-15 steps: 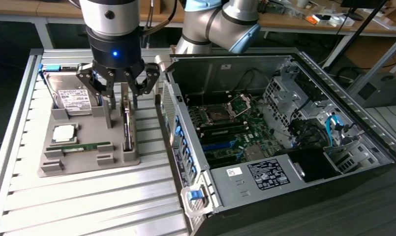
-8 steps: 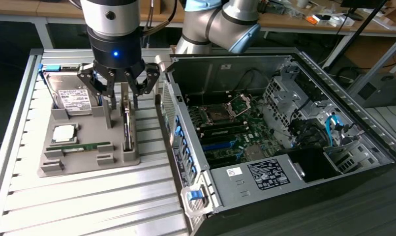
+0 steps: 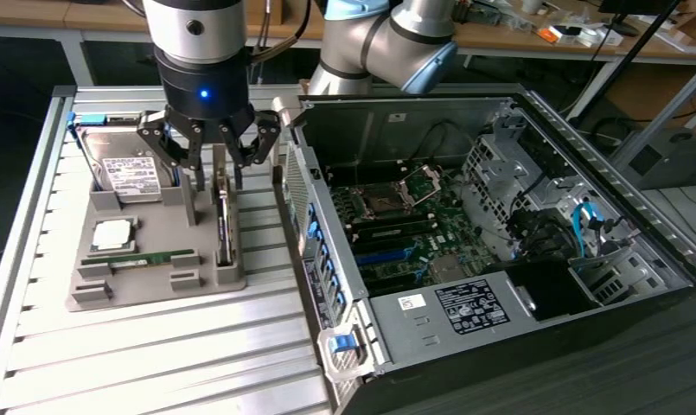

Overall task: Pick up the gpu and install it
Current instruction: 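Pick up the gpu and move the gpu toward the slot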

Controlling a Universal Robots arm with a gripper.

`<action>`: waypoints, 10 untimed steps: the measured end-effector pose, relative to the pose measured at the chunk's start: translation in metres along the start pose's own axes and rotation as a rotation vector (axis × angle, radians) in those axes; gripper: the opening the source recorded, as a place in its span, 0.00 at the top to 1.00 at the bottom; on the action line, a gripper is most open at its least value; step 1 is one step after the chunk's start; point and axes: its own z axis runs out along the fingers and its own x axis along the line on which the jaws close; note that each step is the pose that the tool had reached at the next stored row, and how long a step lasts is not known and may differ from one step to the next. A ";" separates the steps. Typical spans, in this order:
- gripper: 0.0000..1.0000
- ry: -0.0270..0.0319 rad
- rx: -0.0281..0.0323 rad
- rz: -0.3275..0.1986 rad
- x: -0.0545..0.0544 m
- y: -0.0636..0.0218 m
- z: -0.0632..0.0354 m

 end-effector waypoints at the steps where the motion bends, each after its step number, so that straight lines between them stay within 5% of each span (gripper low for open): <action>1: 0.52 -0.0001 0.0004 0.000 0.000 0.0009 0.0002; 10: 0.52 -0.0003 0.0042 0.000 0.000 0.0102 0.0016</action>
